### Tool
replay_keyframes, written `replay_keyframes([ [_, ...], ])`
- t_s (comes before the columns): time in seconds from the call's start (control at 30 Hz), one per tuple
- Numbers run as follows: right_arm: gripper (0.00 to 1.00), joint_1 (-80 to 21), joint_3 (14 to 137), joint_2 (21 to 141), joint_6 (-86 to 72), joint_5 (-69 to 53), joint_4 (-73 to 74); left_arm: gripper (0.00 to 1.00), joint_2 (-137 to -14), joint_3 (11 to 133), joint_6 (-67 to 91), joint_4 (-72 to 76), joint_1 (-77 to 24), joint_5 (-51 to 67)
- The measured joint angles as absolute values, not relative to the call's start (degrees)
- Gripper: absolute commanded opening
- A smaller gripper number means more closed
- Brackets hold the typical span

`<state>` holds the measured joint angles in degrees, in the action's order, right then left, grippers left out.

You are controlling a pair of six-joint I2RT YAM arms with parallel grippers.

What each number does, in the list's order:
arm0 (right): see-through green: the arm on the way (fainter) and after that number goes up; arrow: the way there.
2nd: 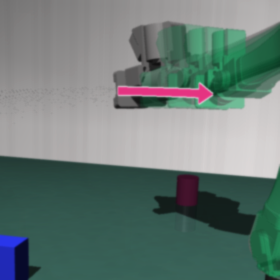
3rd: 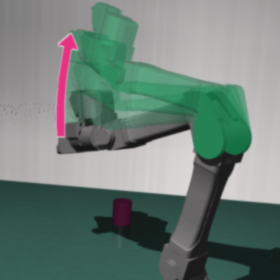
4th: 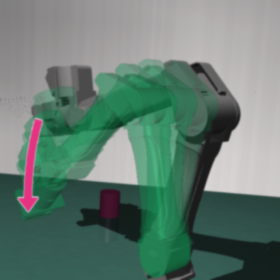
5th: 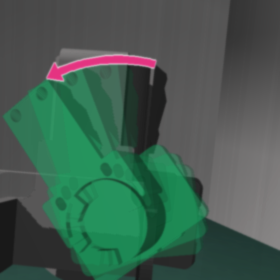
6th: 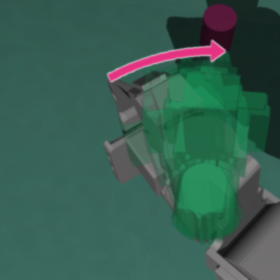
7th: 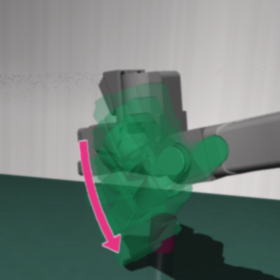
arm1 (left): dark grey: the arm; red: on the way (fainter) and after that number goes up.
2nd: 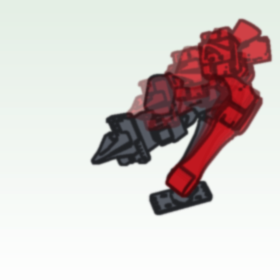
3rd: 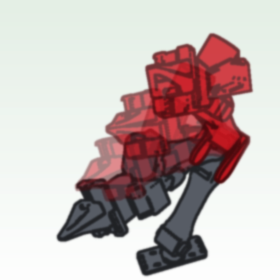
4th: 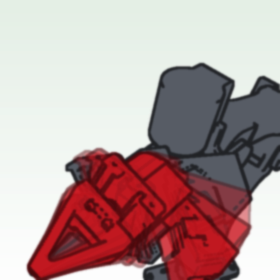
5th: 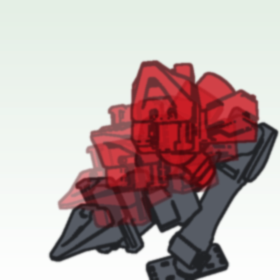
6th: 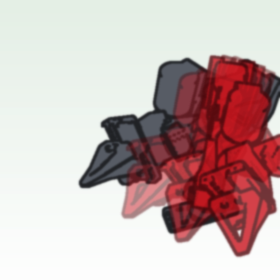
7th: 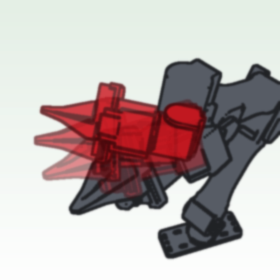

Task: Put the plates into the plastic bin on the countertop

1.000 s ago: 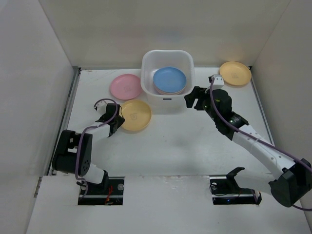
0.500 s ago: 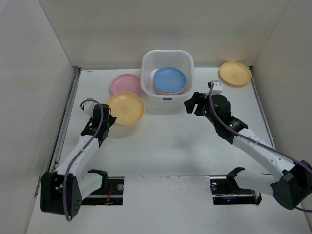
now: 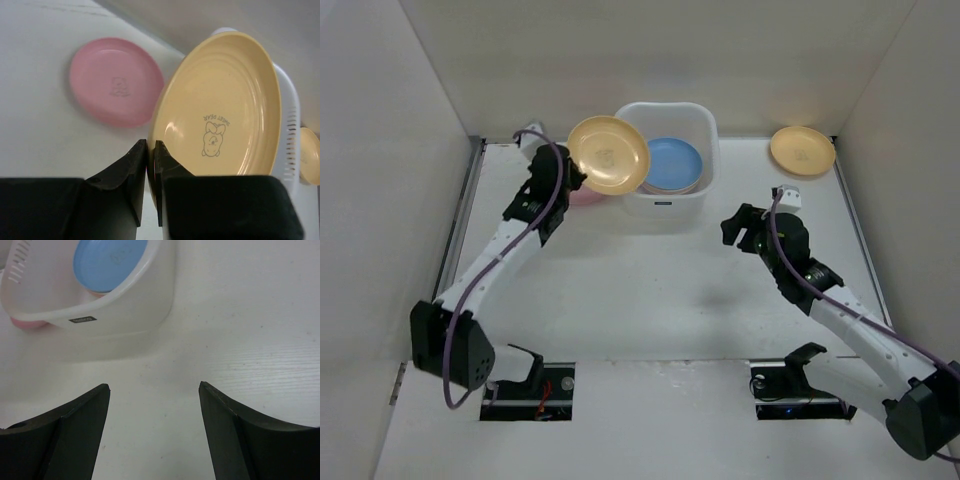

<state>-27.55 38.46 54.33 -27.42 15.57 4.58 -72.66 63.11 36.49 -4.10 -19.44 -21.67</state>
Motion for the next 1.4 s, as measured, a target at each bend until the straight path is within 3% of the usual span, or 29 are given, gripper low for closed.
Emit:
replay_keyframes([
  [0.37,0.78,-25.76,38.41,52.9,-28.34,16.08,6.11,0.09,-103.79,93.23,27.42,2.39,-26.55,-19.0],
  [0.73,0.78,-20.78,38.41,53.8,-29.58,16.25,5.91,0.14,-122.89,104.97,21.41,2.15,-28.03,-15.64],
  [0.97,0.77,-16.4,38.41,58.57,-32.6,16.4,5.15,0.41,-125.8,106.21,17.87,2.33,-29.12,-14.79],
  [1.13,0.77,-15.75,38.65,60.34,-34.39,17.02,3.66,0.85,-125.08,105.12,15.0,4.89,-29.19,-14.48],
  [1.27,0.78,-13.69,40.25,62.35,-34.81,17.89,3.18,0.99,-120.09,100.14,13.52,5.23,-29.56,-14.33],
  [1.4,0.78,-8.69,43.68,66.41,-35.42,18.11,2.5,1.0,-109.86,93.86,12.67,5.43,-30.7,-14.44],
])
